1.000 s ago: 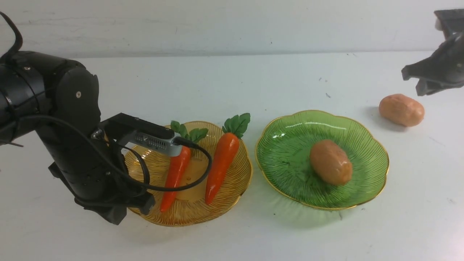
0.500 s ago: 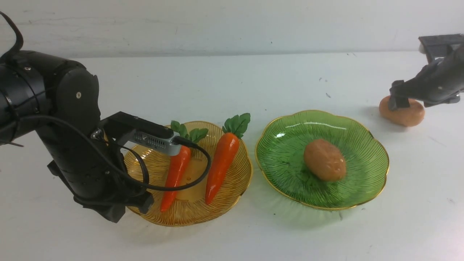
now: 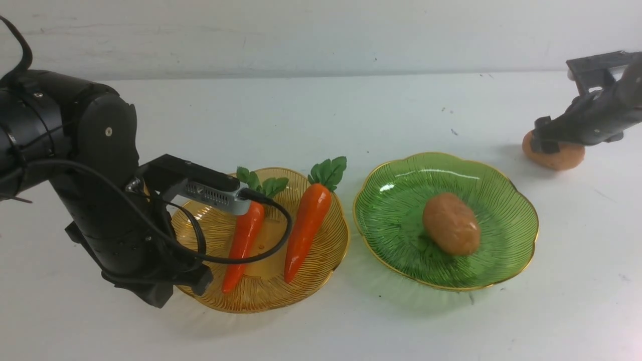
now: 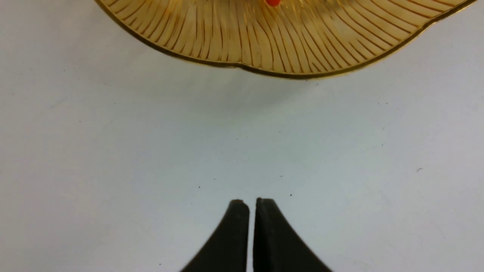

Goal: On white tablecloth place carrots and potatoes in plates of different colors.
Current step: 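Put the potato onto the plate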

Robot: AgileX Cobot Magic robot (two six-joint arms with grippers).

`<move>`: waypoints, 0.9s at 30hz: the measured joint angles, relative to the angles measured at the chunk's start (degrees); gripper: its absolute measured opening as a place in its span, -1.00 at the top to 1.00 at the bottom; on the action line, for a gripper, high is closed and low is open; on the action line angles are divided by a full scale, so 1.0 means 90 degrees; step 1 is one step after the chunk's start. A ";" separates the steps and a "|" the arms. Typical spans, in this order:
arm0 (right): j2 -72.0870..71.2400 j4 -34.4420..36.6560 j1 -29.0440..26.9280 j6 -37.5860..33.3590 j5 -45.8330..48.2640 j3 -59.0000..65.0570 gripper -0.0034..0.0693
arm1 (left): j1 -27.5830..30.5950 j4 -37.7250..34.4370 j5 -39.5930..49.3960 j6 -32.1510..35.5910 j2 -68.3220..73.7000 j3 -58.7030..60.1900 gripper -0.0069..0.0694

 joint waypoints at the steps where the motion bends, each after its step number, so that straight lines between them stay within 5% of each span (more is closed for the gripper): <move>1: 0.0000 0.0000 0.0000 0.0000 0.0031 -0.0019 -0.68 | 0.0000 0.0000 0.0000 -0.0026 0.0000 0.0000 0.80; 15: 0.0236 -0.0182 0.0012 0.0472 0.3580 -0.2630 -0.56 | 0.0000 0.0000 0.0000 -0.0191 0.0000 0.0000 0.80; 22: -0.0014 -0.0058 0.0025 0.1323 0.3921 -0.3074 -0.56 | 0.0000 0.0007 0.0000 -0.0196 0.0000 0.0000 0.80; 27: -0.0945 0.0998 0.0068 0.1715 0.3936 -0.2112 -0.56 | 0.0000 0.0012 -0.0011 -0.0196 0.0000 0.0000 0.80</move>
